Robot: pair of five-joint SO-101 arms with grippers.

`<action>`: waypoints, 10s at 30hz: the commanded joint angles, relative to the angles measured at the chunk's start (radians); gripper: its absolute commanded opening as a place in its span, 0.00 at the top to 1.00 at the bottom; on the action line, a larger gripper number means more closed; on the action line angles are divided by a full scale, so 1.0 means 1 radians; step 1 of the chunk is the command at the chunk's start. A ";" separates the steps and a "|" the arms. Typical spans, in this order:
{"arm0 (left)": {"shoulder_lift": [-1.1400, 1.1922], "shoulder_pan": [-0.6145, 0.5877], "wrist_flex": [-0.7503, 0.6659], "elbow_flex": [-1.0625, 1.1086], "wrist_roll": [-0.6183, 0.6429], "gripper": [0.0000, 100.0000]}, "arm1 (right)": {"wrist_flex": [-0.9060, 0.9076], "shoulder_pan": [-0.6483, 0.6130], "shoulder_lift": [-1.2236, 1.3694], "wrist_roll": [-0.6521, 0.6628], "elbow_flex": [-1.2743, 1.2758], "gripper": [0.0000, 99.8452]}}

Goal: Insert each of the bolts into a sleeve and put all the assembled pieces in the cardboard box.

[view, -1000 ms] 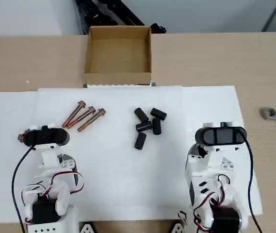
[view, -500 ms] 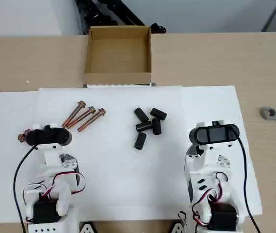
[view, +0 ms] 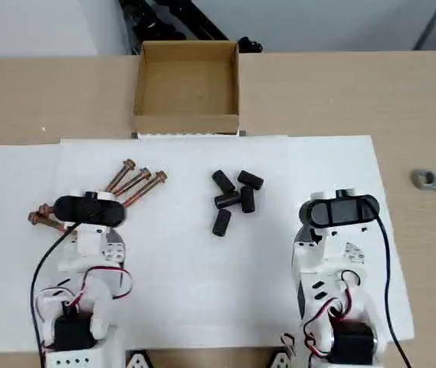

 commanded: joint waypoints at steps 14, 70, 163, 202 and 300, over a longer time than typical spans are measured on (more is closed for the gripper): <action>0.334 -0.123 -0.031 -0.262 -0.012 0.90 | 0.031 -0.008 0.923 -0.025 -0.585 0.99; 1.685 -0.445 -0.023 -1.095 0.582 0.82 | 0.133 -0.289 1.609 0.394 -1.191 0.91; 1.142 -0.270 0.158 -1.017 0.361 0.99 | -0.133 -0.565 1.641 -0.333 -0.878 0.90; 1.142 -0.270 0.153 -1.017 0.361 0.99 | -0.220 -0.572 1.804 -0.443 -0.882 0.83; 1.138 0.373 -0.224 -1.302 0.373 0.99 | -0.625 -0.579 0.429 0.048 -0.144 1.00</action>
